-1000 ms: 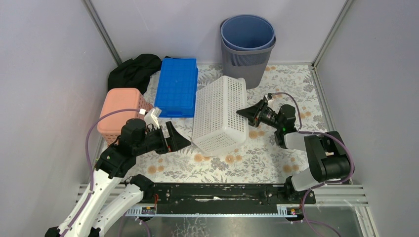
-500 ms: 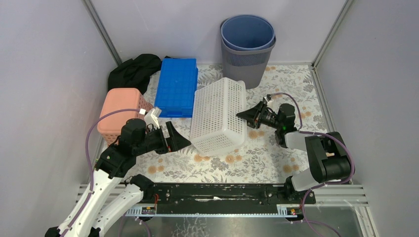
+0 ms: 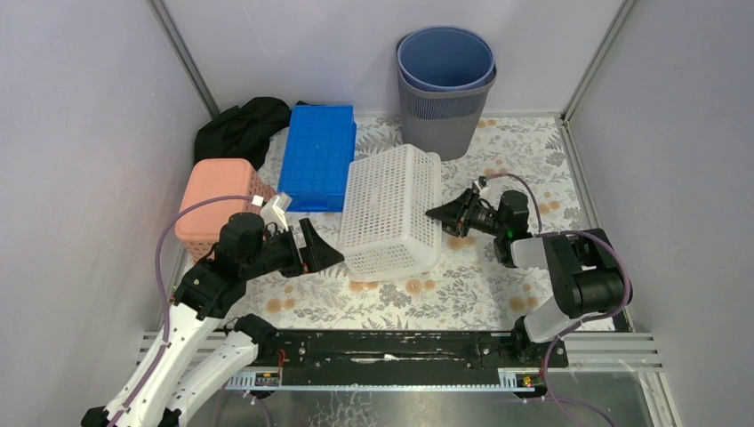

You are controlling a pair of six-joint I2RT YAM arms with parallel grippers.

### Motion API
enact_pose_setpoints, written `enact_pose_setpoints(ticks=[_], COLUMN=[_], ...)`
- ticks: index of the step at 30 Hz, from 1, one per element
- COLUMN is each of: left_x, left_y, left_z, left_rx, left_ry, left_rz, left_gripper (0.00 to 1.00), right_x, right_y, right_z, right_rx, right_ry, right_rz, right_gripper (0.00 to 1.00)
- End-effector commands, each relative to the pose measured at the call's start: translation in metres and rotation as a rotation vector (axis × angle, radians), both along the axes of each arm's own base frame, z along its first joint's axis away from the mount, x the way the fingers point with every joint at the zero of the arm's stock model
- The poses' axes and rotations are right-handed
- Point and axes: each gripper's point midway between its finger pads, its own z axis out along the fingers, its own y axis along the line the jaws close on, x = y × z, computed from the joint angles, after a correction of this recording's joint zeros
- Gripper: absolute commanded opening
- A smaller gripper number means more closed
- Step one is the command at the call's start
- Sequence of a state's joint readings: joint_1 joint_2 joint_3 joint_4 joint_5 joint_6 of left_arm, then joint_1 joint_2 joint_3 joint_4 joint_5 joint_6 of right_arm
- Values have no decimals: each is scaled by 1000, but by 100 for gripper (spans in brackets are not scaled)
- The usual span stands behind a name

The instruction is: Turn the large container upside down

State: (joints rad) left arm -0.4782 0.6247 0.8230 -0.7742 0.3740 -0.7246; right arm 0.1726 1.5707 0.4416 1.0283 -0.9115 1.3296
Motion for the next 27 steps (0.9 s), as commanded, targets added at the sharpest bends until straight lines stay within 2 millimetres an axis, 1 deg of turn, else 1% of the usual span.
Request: enact_pose_setpoints(ticks=[1,10,11,14,19,25,27], left_x=[1,1,1,1,3,3,3], left_y=[-1,-1,-1,-1,-1,-1,-1], left_z=[9,5,5,4,2,1,1], left_rx=[-5,1,2,6,11,15,15], left_ry=[-31,-25,-23,-21,-18,-16,-16], left_rz=[-9,-9,-9,-10,-8,-7,-6], left_gripper=[100,100,100,100,100,100,100], right_x=[-6,-5,-5,-3,-2,1,2], right_y=[-3,-5,-6,-6,-6,-6,-6], right_z=[-25,-39,-43,-46,-53,-58,-59], right_rx=[-39,-43,-44,-42,-44,-44,-49], right_ry=[38,56,69,74,86,94,93], right_rz=[9,5,3,3,1,-3,-2], right_gripper=[34,33,31,28,26,19,18])
